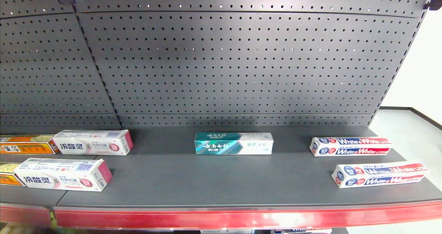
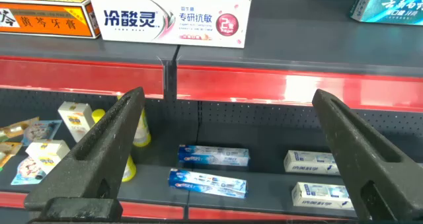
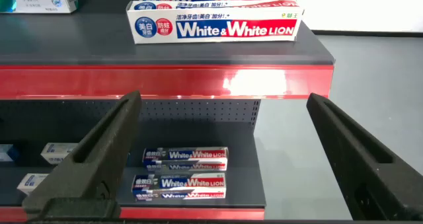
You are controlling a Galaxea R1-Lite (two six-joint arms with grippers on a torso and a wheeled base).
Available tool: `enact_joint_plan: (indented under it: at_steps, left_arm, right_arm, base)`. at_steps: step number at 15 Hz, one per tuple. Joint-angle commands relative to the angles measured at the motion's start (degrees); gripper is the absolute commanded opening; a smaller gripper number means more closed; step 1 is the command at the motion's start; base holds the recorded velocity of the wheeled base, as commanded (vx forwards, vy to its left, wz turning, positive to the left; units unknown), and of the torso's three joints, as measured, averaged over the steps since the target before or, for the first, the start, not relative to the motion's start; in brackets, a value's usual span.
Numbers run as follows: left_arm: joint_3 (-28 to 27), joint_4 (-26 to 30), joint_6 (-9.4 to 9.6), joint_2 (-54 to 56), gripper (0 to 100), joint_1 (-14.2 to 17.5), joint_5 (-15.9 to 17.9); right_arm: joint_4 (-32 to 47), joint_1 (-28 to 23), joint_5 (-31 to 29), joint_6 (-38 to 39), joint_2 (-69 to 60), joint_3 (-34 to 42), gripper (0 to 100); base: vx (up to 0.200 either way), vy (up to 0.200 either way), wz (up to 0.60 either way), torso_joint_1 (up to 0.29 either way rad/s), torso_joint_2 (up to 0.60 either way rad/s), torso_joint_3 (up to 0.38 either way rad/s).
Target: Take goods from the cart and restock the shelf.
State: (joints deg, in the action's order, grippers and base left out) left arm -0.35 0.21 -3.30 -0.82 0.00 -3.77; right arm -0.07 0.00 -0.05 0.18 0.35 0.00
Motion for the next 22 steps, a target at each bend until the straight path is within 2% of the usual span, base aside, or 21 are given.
enact_joint_plan:
  at_steps: [1,9,22]
  left_arm:
    - [0.0,0.0,-0.04,0.0,100,0.0,0.0]
    - [0.0,0.0,-0.04,0.0,100,0.0,0.0]
    - [0.0,0.1,-0.04,-0.1,100,0.0,0.1]
  right_arm:
    - [0.0,0.0,0.0,0.0,0.1,0.0,100]
    - [0.0,0.0,0.0,0.1,0.1,0.0,100]
    - [0.0,0.0,0.0,0.1,0.1,0.0,100]
  base:
    - [0.000,0.000,0.00,0.000,0.00,0.000]
    - [0.000,0.000,0.00,0.000,0.00,0.000]
    - [0.000,0.000,-0.60,0.003,0.00,0.002]
